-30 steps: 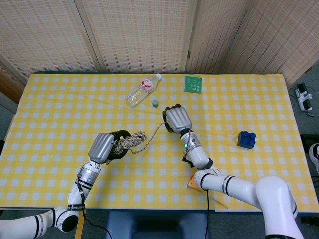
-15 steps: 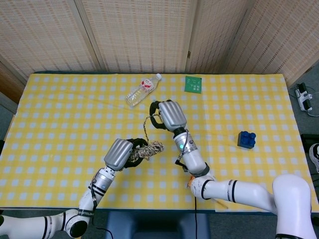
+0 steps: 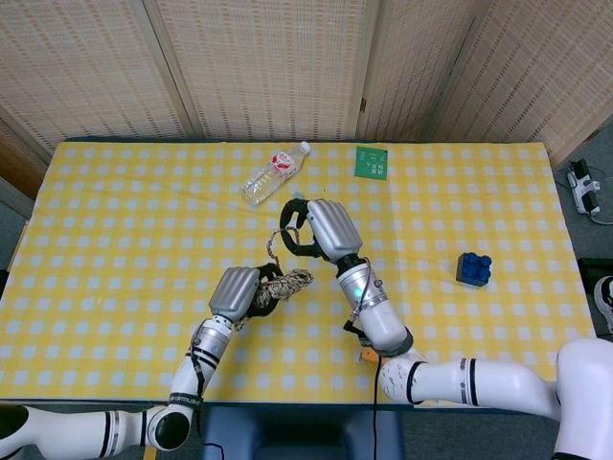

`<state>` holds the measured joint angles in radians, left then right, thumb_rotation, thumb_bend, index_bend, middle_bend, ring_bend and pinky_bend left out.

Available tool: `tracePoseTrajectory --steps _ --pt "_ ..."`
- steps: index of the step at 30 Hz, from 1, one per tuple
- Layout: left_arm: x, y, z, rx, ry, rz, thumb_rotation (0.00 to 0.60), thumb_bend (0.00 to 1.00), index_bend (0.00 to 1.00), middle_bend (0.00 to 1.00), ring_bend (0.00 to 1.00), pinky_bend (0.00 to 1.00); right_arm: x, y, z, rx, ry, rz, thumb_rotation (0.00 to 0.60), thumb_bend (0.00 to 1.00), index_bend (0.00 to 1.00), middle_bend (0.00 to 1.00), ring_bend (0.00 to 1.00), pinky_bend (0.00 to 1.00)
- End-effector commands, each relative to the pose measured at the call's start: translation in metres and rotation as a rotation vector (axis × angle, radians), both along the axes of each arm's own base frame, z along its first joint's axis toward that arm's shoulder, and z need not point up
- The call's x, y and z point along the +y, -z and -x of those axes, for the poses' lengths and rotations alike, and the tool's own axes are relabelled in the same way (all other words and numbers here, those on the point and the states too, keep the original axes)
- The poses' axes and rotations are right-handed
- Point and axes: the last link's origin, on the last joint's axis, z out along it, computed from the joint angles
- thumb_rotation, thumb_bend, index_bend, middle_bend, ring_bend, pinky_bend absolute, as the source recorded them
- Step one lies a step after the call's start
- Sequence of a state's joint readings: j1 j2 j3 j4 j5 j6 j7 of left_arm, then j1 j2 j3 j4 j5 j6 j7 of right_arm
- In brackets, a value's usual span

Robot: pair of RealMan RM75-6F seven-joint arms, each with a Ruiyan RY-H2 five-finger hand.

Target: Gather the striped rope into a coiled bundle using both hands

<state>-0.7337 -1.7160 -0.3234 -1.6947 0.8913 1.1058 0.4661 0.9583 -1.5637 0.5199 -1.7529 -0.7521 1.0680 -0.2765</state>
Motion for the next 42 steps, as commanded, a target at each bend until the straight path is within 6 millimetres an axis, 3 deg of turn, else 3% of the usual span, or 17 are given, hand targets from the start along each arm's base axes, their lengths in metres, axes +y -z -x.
tracePoseTrajectory --steps 1,15,21,34,42 --pt "0.009 -0.002 -0.002 -0.064 -0.087 0.028 0.6 0.64 0.55 0.6 0.61 0.68 0.007 -0.007 0.002 -0.045 -0.007 -0.025 0.6 0.57 0.68 0.5 0.51 0.39" --pt "0.03 -0.015 0.001 -0.396 -0.341 0.095 0.6 0.64 0.53 0.61 0.62 0.71 0.051 -0.008 0.003 -0.077 -0.108 -0.09 0.6 0.58 0.68 0.5 0.51 0.46" --pt "0.037 -0.028 0.003 -0.573 -0.419 0.109 0.6 0.64 0.53 0.61 0.63 0.71 0.063 -0.002 0.015 -0.066 -0.106 -0.119 0.6 0.58 0.68 0.5 0.51 0.47" --pt "0.049 -0.06 0.016 -0.806 -0.454 0.075 0.6 0.64 0.54 0.61 0.63 0.71 0.064 0.01 0.053 -0.033 -0.03 -0.189 0.6 0.58 0.68 0.5 0.51 0.47" --pt "0.044 -0.079 0.015 -0.922 -0.43 0.122 0.6 0.64 0.54 0.61 0.62 0.71 0.052 0.019 0.067 0.0 0.017 -0.19 0.6 0.59 0.68 0.5 0.51 0.47"
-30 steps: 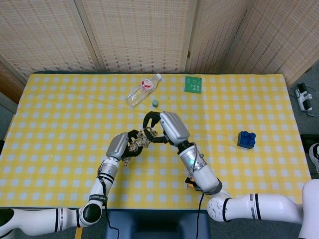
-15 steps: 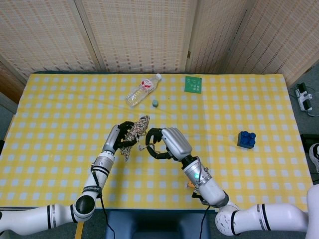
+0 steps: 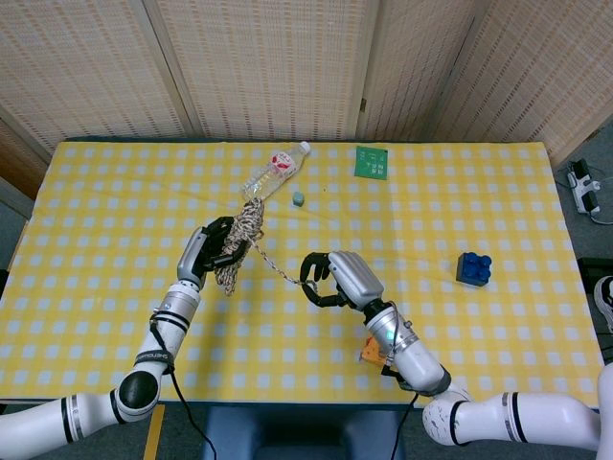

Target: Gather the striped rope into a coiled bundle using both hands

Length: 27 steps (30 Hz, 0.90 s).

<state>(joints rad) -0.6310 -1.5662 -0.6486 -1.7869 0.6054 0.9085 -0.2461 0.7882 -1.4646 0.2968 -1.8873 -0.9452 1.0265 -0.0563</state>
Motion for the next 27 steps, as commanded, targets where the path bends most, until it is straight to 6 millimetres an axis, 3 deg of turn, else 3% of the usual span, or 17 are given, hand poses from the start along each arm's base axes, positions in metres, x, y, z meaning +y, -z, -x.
tracePoseTrajectory --steps 1,13,27 --pt "-0.003 -0.012 0.0 -0.035 0.026 -0.011 0.6 0.64 0.54 0.61 0.62 0.71 -0.007 0.004 0.004 0.017 0.017 0.012 0.6 0.6 0.68 0.5 0.51 0.47" --pt "-0.023 -0.029 -0.014 -0.079 0.188 0.037 0.6 0.64 0.55 0.61 0.62 0.71 -0.033 0.013 0.0 0.005 0.098 -0.004 0.6 0.6 0.68 0.5 0.51 0.47" --pt "-0.04 -0.025 -0.022 -0.024 0.382 0.109 0.6 0.64 0.56 0.61 0.6 0.7 -0.057 0.004 -0.016 -0.075 0.174 -0.036 0.6 0.61 0.68 0.51 0.52 0.47"
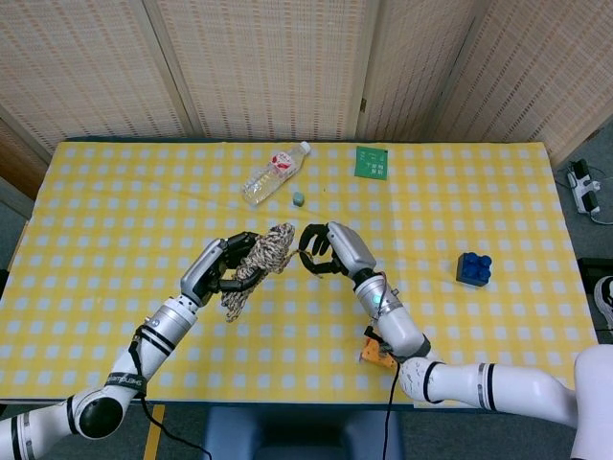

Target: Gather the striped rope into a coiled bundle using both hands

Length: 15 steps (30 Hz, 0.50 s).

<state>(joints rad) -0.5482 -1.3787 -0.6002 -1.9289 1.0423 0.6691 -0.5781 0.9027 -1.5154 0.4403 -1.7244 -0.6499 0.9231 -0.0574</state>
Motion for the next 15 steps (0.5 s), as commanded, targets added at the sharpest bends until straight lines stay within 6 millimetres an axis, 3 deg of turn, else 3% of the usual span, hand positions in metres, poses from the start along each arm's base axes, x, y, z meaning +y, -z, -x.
tracePoseTrajectory --steps 1,15 --pt "-0.003 0.004 0.002 0.031 0.045 0.02 0.6 0.64 0.56 0.61 0.6 0.7 -0.003 -0.004 -0.004 -0.023 0.01 -0.006 0.6 0.61 0.68 0.51 0.52 0.47" --pt "-0.004 0.018 0.007 0.22 0.217 -0.031 0.6 0.63 0.58 0.61 0.58 0.64 -0.004 -0.023 -0.024 0.021 -0.041 0.022 0.6 0.61 0.68 0.51 0.52 0.47"
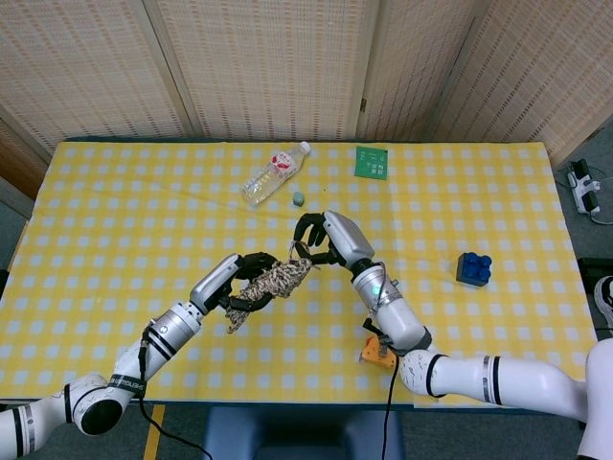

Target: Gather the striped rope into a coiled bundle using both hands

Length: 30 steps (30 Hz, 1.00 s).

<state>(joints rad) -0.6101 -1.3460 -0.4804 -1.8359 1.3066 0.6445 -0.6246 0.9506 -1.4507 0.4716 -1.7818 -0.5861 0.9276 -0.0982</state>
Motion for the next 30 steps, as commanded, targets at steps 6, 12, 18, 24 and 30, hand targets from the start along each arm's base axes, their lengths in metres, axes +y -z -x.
tracePoseTrajectory --steps 6,12,18,24,30 --pt "0.001 0.003 0.0 0.066 0.06 -0.049 0.6 0.63 0.58 0.61 0.58 0.64 0.004 -0.003 -0.01 0.047 -0.033 0.018 0.6 0.61 0.68 0.51 0.52 0.47" --pt "0.0 0.003 -0.003 0.048 0.058 -0.061 0.6 0.63 0.58 0.61 0.58 0.64 0.009 -0.001 -0.013 0.062 -0.047 0.001 0.6 0.61 0.68 0.51 0.52 0.47" --pt "0.002 0.005 0.001 0.193 0.13 -0.156 0.6 0.63 0.58 0.61 0.57 0.63 0.011 -0.005 -0.016 0.072 -0.058 0.02 0.6 0.61 0.68 0.51 0.52 0.47" --pt "0.0 0.008 -0.001 0.186 0.143 -0.154 0.6 0.63 0.6 0.61 0.57 0.62 0.01 -0.009 -0.012 0.095 -0.051 0.03 0.6 0.61 0.68 0.51 0.52 0.48" --pt "0.004 0.008 0.004 0.329 0.225 -0.252 0.6 0.63 0.61 0.61 0.56 0.62 0.011 -0.012 -0.013 0.103 -0.063 0.044 0.6 0.61 0.68 0.51 0.52 0.48"
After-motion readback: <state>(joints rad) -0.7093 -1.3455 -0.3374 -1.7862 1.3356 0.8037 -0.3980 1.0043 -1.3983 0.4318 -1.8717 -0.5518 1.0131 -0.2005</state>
